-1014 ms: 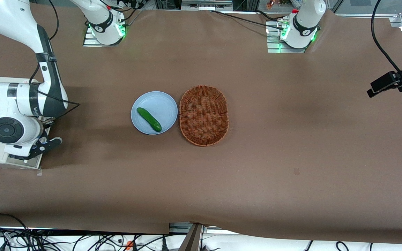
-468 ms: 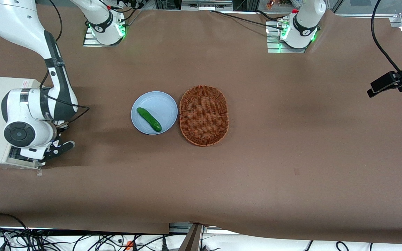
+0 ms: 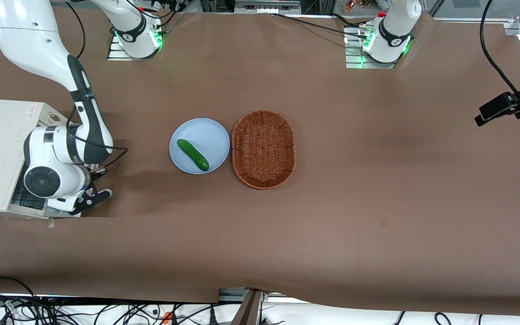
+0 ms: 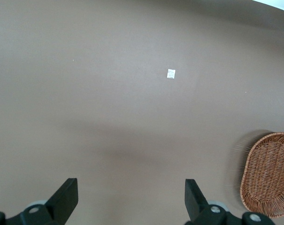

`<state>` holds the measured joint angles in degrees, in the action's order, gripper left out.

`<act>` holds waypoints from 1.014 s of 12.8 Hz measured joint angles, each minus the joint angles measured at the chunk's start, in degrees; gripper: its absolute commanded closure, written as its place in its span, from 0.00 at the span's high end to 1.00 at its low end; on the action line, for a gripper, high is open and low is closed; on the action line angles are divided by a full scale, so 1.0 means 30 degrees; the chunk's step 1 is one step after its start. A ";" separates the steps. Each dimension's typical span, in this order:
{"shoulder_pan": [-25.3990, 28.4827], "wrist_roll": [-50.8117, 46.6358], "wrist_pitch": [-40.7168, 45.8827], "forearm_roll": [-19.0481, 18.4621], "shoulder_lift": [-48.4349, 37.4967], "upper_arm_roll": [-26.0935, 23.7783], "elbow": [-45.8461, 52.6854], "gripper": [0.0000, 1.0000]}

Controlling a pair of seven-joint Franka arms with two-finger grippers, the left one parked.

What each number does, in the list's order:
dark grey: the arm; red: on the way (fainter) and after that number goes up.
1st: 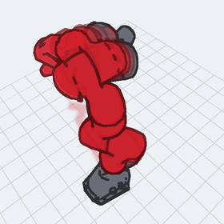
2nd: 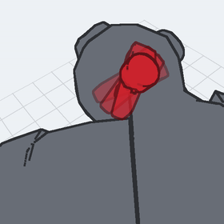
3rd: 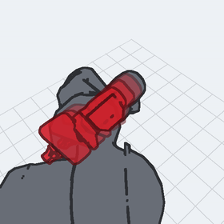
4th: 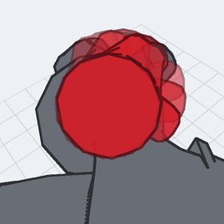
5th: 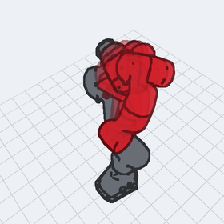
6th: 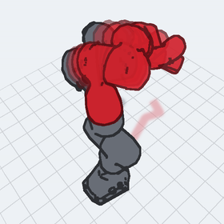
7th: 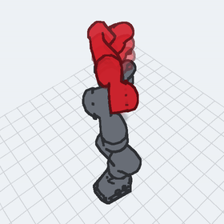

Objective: Open oven door with right arm only
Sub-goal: 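Pull the handle outward and down with the right gripper, swinging the door open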

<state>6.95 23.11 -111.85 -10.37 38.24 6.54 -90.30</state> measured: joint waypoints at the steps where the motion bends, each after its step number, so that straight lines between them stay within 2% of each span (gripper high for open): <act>1: -0.0027 -0.0023 -0.0248 0.0239 0.0235 0.0002 0.0001 0.00; 5: -0.0200 -0.0991 -0.0845 0.1084 0.0735 0.0041 0.0008 0.00; 13: -0.0545 -0.3574 -0.0889 0.4357 0.1243 0.0675 0.0057 0.00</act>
<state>5.32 12.38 -114.52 2.70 41.97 8.57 -90.13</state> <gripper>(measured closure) 0.991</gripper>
